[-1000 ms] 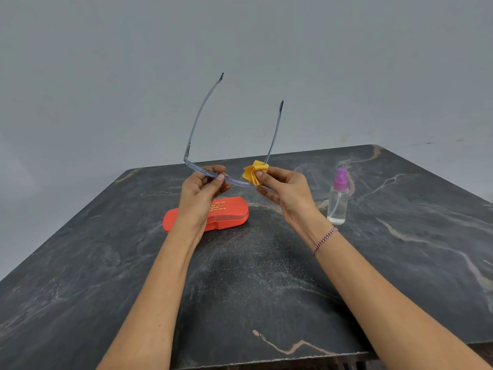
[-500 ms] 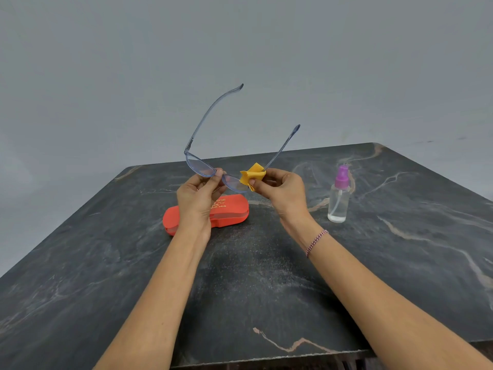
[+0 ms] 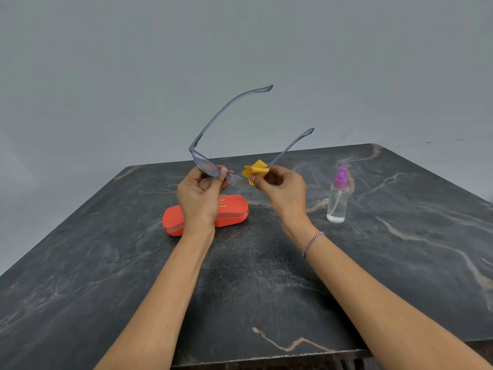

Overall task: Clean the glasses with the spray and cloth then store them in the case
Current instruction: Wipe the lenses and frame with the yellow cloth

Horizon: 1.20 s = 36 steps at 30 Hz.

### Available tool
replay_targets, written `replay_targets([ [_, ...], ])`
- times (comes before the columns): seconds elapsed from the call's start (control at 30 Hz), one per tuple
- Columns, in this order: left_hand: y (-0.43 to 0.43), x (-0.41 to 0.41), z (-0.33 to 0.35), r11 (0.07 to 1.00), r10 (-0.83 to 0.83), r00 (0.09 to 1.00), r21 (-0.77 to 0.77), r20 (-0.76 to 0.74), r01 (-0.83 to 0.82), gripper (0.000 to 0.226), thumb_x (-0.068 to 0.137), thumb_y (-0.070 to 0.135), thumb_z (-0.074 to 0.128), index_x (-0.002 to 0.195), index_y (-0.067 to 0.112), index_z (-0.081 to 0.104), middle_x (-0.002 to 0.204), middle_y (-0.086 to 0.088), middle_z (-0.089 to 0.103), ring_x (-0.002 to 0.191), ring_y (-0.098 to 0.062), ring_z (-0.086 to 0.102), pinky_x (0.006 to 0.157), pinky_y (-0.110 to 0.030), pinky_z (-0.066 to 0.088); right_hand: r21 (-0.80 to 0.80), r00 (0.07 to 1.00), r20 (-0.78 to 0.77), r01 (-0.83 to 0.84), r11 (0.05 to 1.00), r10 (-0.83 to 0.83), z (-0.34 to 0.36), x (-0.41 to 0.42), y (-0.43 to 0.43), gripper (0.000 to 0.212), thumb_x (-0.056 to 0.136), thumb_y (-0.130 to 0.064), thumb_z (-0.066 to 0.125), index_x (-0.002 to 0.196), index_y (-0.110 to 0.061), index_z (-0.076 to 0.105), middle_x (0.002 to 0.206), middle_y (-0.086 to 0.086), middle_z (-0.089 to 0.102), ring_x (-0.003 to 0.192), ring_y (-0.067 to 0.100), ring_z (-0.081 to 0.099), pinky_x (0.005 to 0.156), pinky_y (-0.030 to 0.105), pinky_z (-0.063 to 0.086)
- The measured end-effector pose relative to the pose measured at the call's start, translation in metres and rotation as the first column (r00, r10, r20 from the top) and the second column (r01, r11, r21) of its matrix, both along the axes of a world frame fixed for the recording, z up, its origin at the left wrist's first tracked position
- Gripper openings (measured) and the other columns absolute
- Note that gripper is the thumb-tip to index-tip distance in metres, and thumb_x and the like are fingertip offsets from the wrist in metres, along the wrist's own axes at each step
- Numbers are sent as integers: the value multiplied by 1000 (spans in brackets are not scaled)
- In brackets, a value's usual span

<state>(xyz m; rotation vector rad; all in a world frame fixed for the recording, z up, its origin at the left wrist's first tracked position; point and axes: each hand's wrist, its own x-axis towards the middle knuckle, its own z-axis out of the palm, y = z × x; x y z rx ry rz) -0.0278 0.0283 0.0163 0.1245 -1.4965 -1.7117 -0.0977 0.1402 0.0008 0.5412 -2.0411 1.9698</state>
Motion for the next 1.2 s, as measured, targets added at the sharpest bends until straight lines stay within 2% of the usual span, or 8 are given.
replay_targets([
  [0.2,-4,0,1,999,-8,1000,-38,14,8,12,85,-1,63,83,11,62,71,5,72,74,-8,71,67,-17,54,-288,993,84,-60,956,88,11,2,7,17,77,-10,74,93,-5,72,83,6,73,77,10,68,77,27,56],
  [0.33,-7,0,2,997,-11,999,-79,30,14,12,85,0,63,82,11,62,71,4,70,75,-9,71,68,-17,54,-480,996,40,-53,876,82,22,0,20,16,79,-4,71,95,-7,70,91,9,72,88,17,69,79,27,56],
  [0.43,-6,0,2,994,-24,999,-110,35,28,10,85,0,63,83,9,62,73,1,69,77,-11,71,70,-19,55,-381,995,48,-61,922,86,17,-1,17,16,79,-8,73,94,-7,71,86,7,72,81,12,68,77,27,56],
  [0.6,-7,1,2,990,21,999,-143,41,-15,10,86,2,62,83,11,61,66,9,70,73,-6,70,69,-18,56,-109,996,70,-54,993,62,6,1,5,13,75,-18,76,87,-13,74,78,6,72,74,13,65,81,41,57],
  [0.77,-18,0,2,964,95,991,-257,96,-67,4,87,6,63,90,4,62,63,15,69,71,-3,70,74,-22,57,-155,998,-16,64,986,-68,21,1,17,12,74,-23,77,82,-17,71,68,-6,67,66,3,61,70,25,53],
  [0.9,-27,2,4,959,152,979,-260,134,-114,2,87,7,63,88,7,61,66,11,69,68,-4,70,75,-30,58,-142,965,-183,163,976,-187,32,6,26,12,77,-13,75,84,-18,66,76,-11,65,66,-10,60,63,6,46],
  [1.1,-34,5,8,982,145,982,-141,119,-127,16,87,5,62,78,18,59,74,3,67,69,-4,69,69,-21,56,-164,866,-438,187,969,-241,35,14,27,23,78,-5,72,100,-10,69,92,1,67,84,6,63,73,16,54],
  [1.2,-32,5,8,992,82,991,-107,109,-70,16,86,3,63,78,16,59,65,8,69,73,-10,71,67,-20,56,-202,885,-397,176,963,-244,36,14,28,23,78,-4,72,99,-12,69,91,-2,67,83,3,62,72,13,52],
])
